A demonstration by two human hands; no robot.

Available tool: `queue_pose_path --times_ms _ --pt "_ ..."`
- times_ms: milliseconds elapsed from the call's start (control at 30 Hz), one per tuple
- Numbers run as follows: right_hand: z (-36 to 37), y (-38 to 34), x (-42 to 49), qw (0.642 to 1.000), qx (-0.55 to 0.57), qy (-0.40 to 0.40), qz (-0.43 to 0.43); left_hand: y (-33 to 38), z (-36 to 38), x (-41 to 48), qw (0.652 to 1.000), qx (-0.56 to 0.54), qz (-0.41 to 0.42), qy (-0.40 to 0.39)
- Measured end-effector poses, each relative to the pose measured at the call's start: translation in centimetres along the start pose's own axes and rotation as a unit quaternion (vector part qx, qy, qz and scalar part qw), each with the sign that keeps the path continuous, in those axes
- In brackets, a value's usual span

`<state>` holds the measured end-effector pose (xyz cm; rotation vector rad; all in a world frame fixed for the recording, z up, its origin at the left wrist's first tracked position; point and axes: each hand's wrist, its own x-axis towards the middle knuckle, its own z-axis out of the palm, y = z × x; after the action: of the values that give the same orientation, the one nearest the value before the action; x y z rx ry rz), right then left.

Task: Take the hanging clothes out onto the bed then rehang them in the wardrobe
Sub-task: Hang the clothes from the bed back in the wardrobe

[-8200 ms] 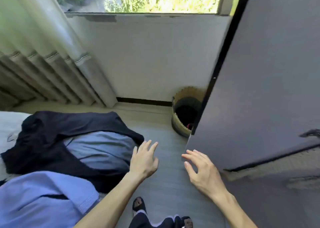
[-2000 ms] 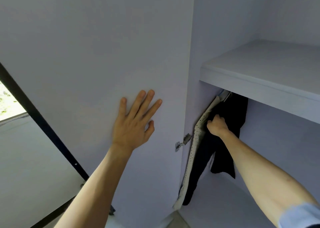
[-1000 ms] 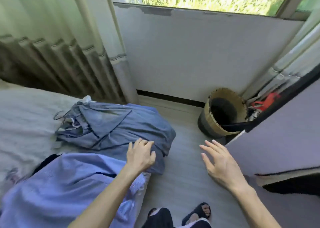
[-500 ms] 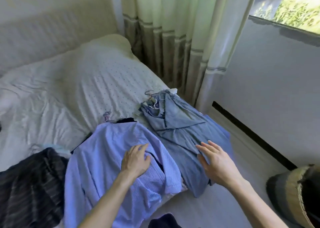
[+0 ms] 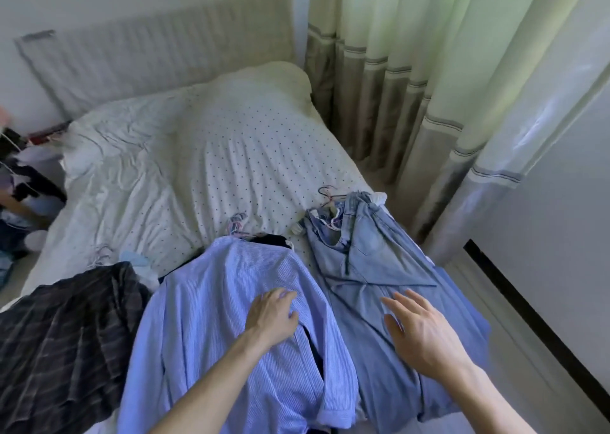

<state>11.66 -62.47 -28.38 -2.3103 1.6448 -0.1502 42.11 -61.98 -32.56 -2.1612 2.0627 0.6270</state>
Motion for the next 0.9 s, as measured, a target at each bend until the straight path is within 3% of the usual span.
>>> queue_pose_path --times_ms 333,567,800,900 --pt "9.7 3.8 15.7 0.965 0.0 -0.239 0.11 -3.4 3.4 20.9 0.994 -0.016 -0.021 -0.105" --pt "17.5 6.3 23.6 0.934 -0.013 -0.324 0.153 -6.9 6.2 35.8 0.986 -0.117 -0.107 -0.044" --pt "22.2 6.6 26.6 0.913 -0.001 -0.352 0.204 -9.0 8.1 46.7 0.961 -0.233 -0.13 -0.071" --pt "22.6 7.3 26.6 0.901 0.038 -0.369 0.223 -9.2 8.7 47.9 0.971 -0.194 -0.131 -0.055"
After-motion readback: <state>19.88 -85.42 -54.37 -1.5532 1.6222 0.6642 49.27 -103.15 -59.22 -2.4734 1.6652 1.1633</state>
